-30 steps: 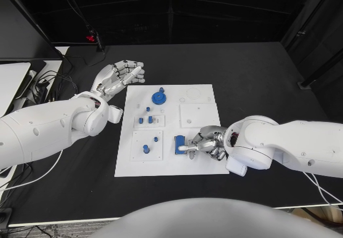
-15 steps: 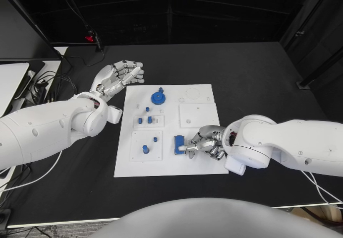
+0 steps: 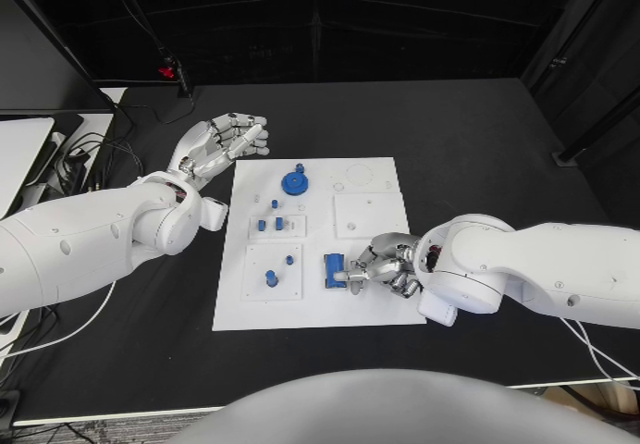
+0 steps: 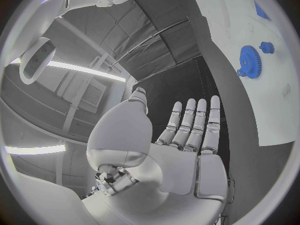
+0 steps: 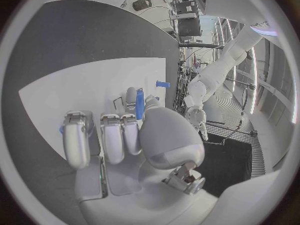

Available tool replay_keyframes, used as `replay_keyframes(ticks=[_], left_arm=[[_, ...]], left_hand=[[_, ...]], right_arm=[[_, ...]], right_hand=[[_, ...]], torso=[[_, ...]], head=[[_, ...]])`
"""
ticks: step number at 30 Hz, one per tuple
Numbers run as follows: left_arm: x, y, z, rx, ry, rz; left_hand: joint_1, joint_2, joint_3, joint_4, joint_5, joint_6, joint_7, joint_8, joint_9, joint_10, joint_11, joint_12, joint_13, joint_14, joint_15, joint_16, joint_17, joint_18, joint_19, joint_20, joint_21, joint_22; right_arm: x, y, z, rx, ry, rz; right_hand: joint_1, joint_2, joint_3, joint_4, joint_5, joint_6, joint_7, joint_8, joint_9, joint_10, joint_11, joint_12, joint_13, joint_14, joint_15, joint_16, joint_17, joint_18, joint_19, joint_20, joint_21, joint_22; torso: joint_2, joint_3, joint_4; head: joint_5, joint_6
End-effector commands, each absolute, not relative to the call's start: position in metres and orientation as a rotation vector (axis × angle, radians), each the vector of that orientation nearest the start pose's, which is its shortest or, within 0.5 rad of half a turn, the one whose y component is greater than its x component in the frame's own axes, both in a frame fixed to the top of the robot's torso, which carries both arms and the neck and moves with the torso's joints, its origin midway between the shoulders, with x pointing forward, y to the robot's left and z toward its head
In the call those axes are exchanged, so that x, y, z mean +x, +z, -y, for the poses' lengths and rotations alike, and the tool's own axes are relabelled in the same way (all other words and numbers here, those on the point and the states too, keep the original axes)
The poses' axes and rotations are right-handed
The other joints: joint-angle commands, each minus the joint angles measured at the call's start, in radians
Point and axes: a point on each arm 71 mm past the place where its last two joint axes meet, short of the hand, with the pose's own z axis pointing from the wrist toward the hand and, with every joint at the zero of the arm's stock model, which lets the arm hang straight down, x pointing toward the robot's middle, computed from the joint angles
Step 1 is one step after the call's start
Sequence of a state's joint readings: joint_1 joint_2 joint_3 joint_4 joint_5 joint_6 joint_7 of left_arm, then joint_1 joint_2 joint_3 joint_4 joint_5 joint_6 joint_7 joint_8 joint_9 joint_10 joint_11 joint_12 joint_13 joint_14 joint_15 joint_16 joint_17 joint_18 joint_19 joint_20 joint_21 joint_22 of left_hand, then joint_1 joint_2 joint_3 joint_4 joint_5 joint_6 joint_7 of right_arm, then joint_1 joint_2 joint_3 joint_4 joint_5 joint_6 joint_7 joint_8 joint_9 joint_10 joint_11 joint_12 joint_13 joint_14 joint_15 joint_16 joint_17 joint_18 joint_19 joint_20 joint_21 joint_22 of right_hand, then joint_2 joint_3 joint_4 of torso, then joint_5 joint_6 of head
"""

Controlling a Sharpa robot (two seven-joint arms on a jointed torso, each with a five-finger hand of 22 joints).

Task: Assemble the parts on the task board

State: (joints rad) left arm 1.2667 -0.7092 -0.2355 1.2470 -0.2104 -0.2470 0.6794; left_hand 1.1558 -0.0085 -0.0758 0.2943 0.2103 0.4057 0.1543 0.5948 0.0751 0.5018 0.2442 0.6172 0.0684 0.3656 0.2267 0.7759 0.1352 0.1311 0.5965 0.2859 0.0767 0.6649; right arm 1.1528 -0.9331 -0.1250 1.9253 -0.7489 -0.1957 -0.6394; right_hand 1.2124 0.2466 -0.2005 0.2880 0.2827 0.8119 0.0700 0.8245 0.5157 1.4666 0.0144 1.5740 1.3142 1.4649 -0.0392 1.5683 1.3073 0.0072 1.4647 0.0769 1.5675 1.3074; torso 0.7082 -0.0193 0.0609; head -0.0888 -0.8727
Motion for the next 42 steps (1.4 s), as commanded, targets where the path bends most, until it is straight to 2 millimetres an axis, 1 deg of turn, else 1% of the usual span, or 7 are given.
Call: replay_keyframes(ticks=[1, 9, 15, 21, 30, 33, 42], left_arm=[[0.519, -0.200, -0.217, -0.624, -1.543, -1.343], [0.519, -0.201, -0.217, -0.626, -1.542, -1.345], [0.519, -0.202, -0.218, -0.628, -1.539, -1.346], [0.519, -0.202, -0.219, -0.629, -1.537, -1.346], [0.519, -0.202, -0.219, -0.630, -1.535, -1.347], [0.519, -0.202, -0.219, -0.631, -1.534, -1.347], [0.519, -0.203, -0.218, -0.631, -1.536, -1.348]], left_hand=[[0.001, 0.009, -0.007, -0.001, 0.004, -0.008, 0.132, 0.004, -0.001, -0.007, -0.001, 0.006, -0.001, -0.007, 0.000, 0.004, -0.001, -0.002, -0.001, 0.002, 0.002, -0.002], [0.002, 0.012, -0.008, -0.001, 0.005, -0.009, 0.132, 0.007, -0.002, -0.008, -0.001, 0.009, -0.001, -0.008, 0.000, 0.006, -0.004, -0.002, -0.002, 0.002, 0.001, -0.003], [0.002, 0.012, -0.008, -0.001, 0.005, -0.010, 0.132, 0.007, -0.002, -0.008, -0.001, 0.009, -0.002, -0.008, 0.000, 0.006, -0.004, -0.002, -0.002, 0.002, 0.001, -0.003], [0.002, 0.012, -0.008, -0.001, 0.005, -0.010, 0.132, 0.008, -0.002, -0.008, -0.001, 0.009, -0.002, -0.008, 0.000, 0.007, -0.004, -0.002, -0.002, 0.002, 0.001, -0.003], [0.002, 0.012, -0.008, -0.001, 0.005, -0.010, 0.132, 0.008, -0.002, -0.008, -0.001, 0.009, -0.002, -0.008, 0.000, 0.007, -0.004, -0.002, -0.002, 0.002, 0.001, -0.003], [0.002, 0.012, -0.008, -0.001, 0.005, -0.010, 0.132, 0.008, -0.002, -0.008, -0.001, 0.009, -0.002, -0.008, 0.000, 0.007, -0.004, -0.002, -0.002, 0.002, 0.001, -0.003], [0.002, 0.013, -0.009, -0.001, 0.005, -0.010, 0.132, 0.009, -0.002, -0.008, -0.001, 0.010, -0.002, -0.009, 0.000, 0.007, -0.005, -0.002, -0.002, 0.002, 0.001, -0.003]], right_arm=[[0.364, -0.237, 0.158, 0.567, 0.690, -2.443], [0.361, -0.231, 0.162, 0.582, 0.762, -2.377], [0.357, -0.218, 0.181, 0.622, 0.862, -2.232], [0.356, -0.210, 0.205, 0.592, 0.849, -2.128], [0.352, -0.210, 0.245, 0.544, 0.648, -2.130], [0.352, -0.213, 0.252, 0.543, 0.583, -2.154], [0.349, -0.222, 0.262, 0.499, 0.391, -2.279]], right_hand=[[0.010, 0.004, 0.005, 0.001, 0.004, 0.001, -0.004, -0.006, 0.002, 0.104, -0.007, -0.003, 0.257, 0.106, -0.005, 0.002, 0.263, -0.007, 0.106, -0.009, 0.003, 0.263], [0.025, -0.054, -0.032, -0.002, -0.010, -0.010, 0.004, -0.028, 0.005, 0.104, -0.001, -0.003, 0.257, 0.106, -0.004, 0.002, 0.263, -0.007, 0.106, -0.008, 0.003, 0.263], [0.056, -0.104, -0.053, -0.013, 0.016, -0.087, 0.045, -0.122, -0.042, 0.104, 0.035, -0.003, 0.257, 0.106, 0.019, 0.002, 0.263, -0.007, 0.106, 0.008, 0.003, 0.263], [0.066, -0.125, -0.062, -0.017, 0.038, -0.097, 0.062, -0.159, -0.072, 0.104, 0.050, -0.003, 0.257, 0.106, 0.034, 0.002, 0.263, -0.007, 0.106, 0.023, 0.003, 0.263], [0.061, -0.136, -0.075, -0.008, 0.030, -0.091, 0.068, -0.178, -0.095, 0.104, 0.057, -0.003, 0.257, 0.106, 0.045, 0.002, 0.263, -0.007, 0.106, 0.034, 0.003, 0.263], [0.061, -0.135, -0.075, -0.007, 0.027, -0.086, 0.068, -0.179, -0.098, 0.104, 0.058, -0.003, 0.257, 0.106, 0.046, 0.002, 0.263, -0.007, 0.106, 0.036, 0.003, 0.263], [0.032, -0.136, -0.093, 0.000, -0.007, -0.068, 0.067, -0.191, -0.119, 0.104, 0.057, -0.003, 0.257, 0.106, 0.049, 0.002, 0.263, -0.007, 0.106, 0.041, 0.003, 0.263]], torso=[[0.000, 0.0004, -0.0008], [0.000, 0.0006, -0.0017], [-0.001, -0.0002, 0.0018], [0.000, 0.0000, -0.0009], [0.001, 0.0001, 0.0005], [0.000, -0.0005, -0.0038], [0.000, -0.0002, 0.0011]], head=[[0.000, 0.000], [-0.002, 0.000], [-0.011, 0.000], [-0.022, 0.000], [-0.047, 0.000], [-0.049, 0.000], [-0.061, 0.000]])
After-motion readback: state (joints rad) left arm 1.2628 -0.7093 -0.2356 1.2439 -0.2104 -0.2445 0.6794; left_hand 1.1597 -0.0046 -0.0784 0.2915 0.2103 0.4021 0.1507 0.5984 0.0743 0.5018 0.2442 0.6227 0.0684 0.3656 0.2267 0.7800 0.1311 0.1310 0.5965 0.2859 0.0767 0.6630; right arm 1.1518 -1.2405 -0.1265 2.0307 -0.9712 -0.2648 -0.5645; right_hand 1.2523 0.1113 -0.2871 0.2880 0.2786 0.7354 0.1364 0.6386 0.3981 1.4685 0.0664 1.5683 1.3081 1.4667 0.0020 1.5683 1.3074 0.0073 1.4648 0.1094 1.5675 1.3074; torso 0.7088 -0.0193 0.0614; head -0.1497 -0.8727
